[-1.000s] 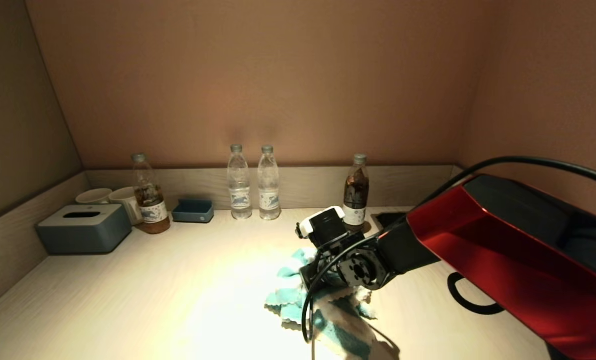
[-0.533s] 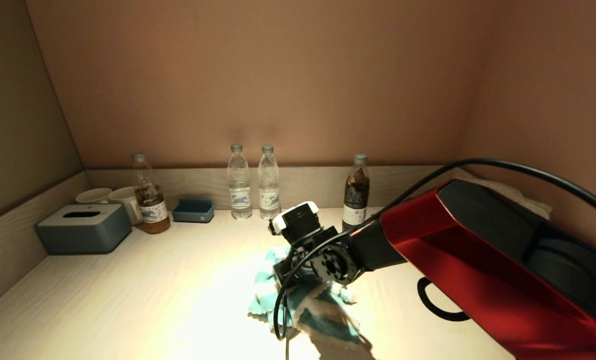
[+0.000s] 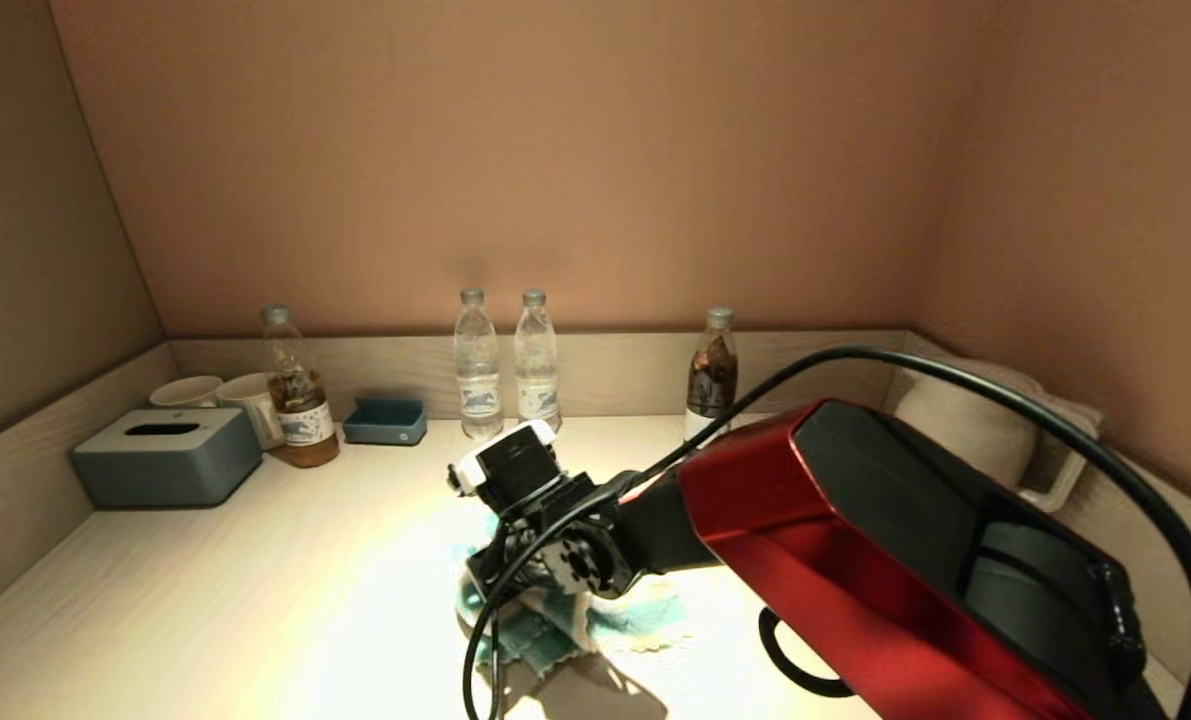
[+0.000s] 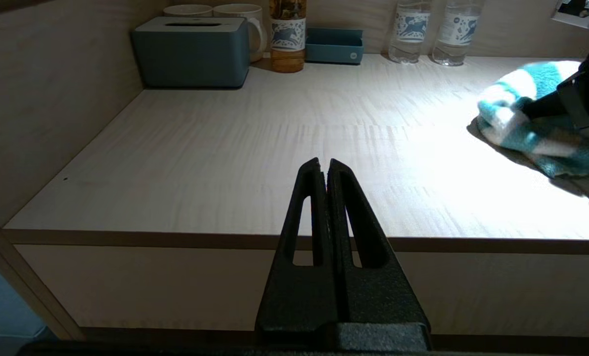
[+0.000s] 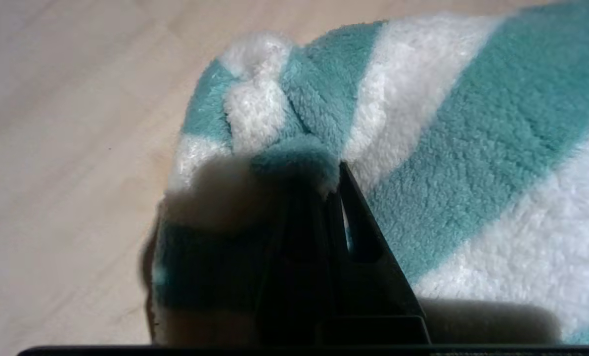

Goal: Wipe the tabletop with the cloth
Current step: Sweep the stains on the table

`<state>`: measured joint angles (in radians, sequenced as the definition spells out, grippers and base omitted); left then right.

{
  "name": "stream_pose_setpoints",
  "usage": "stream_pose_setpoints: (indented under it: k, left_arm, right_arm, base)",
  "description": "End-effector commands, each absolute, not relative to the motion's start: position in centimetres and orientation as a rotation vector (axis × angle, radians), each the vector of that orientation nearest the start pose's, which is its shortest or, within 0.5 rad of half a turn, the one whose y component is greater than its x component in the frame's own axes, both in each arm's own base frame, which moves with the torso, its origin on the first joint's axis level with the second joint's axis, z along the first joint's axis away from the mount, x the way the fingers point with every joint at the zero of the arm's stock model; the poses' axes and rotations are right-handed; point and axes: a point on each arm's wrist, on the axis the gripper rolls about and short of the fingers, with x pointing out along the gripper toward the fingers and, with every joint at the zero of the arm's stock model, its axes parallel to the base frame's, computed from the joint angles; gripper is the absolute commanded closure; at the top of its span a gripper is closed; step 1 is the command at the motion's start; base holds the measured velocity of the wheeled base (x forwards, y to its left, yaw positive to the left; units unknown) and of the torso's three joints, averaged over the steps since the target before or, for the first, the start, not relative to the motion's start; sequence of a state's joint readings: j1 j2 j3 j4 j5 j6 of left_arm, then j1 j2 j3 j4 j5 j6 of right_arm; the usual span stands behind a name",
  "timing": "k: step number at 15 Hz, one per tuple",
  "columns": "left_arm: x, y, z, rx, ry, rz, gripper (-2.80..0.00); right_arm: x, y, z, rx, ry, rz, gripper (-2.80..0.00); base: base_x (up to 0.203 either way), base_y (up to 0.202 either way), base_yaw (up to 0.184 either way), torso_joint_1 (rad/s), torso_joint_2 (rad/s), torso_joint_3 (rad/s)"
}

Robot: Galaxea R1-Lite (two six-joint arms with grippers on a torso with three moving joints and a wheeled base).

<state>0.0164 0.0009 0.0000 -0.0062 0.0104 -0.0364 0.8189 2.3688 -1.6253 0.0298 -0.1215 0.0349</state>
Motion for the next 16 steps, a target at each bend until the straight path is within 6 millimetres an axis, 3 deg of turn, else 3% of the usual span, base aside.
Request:
stream_pose_setpoints:
  k: [1, 8, 12, 16]
  left_arm:
    - [-2.3, 0.0, 7.6, -0.037, -0.005, 0.028, 0.00]
    - [-2.3, 0.0, 7.6, -0.037, -0.005, 0.028, 0.00]
    - [-2.3, 0.0, 7.6, -0.037, -0.005, 0.028, 0.00]
    - [-2.3, 0.0, 7.6, -0.037, -0.005, 0.028, 0.00]
  right_arm:
    - [31.1, 35.2, 7.1, -0.344, 0.715, 0.682, 0.00]
    - [29.9, 37.0, 6.9, -0.365, 0.700, 0.780, 0.00]
    - [27.4, 37.2, 9.2, -0.355, 0.681, 0.844, 0.00]
    - [25.2, 36.0, 10.7, -0.365, 0.687, 0.866, 0.00]
  base:
    - [0.000, 0.000, 0.000, 0.000, 0.00, 0.000]
    - [0.000, 0.000, 0.000, 0.000, 0.00, 0.000]
    - [0.000, 0.000, 0.000, 0.000, 0.00, 0.000]
    - [0.000, 0.000, 0.000, 0.000, 0.00, 0.000]
